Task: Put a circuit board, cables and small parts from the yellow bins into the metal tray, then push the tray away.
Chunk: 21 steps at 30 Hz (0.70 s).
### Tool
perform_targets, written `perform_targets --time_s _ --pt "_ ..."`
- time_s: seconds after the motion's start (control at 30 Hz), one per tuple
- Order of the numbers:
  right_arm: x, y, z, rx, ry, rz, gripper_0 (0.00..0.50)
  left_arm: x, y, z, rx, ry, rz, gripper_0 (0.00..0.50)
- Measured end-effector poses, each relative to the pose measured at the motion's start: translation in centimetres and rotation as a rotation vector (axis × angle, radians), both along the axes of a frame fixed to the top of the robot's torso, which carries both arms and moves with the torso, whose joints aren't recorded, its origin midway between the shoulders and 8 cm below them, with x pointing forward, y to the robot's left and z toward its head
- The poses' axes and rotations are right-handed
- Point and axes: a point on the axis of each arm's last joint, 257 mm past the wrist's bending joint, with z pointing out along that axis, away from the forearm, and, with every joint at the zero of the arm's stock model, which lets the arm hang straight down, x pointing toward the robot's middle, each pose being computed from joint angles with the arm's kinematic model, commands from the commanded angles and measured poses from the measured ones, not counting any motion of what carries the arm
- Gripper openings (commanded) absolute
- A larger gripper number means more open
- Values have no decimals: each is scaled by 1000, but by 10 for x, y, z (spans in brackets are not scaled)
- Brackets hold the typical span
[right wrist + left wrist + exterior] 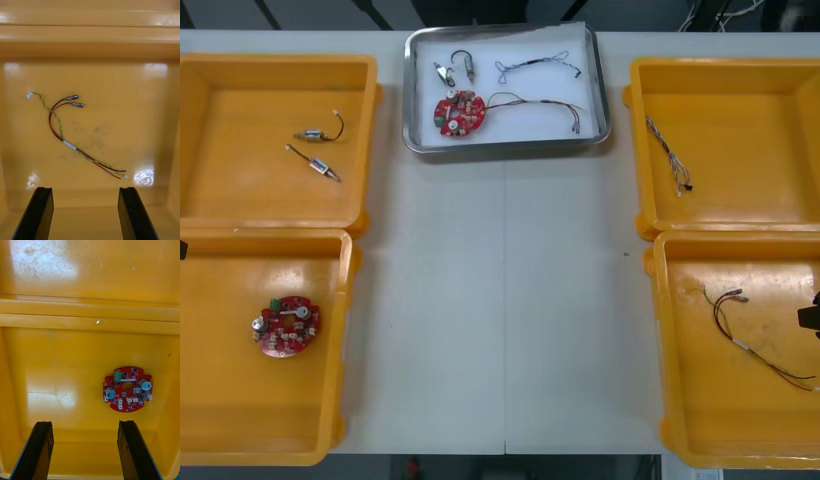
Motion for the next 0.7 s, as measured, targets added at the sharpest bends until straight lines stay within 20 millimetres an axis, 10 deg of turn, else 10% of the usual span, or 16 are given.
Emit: perform_targets --time_s 0.7 --pt "0 0 0 0 0 0 500 0 0 0 0 0 0 500"
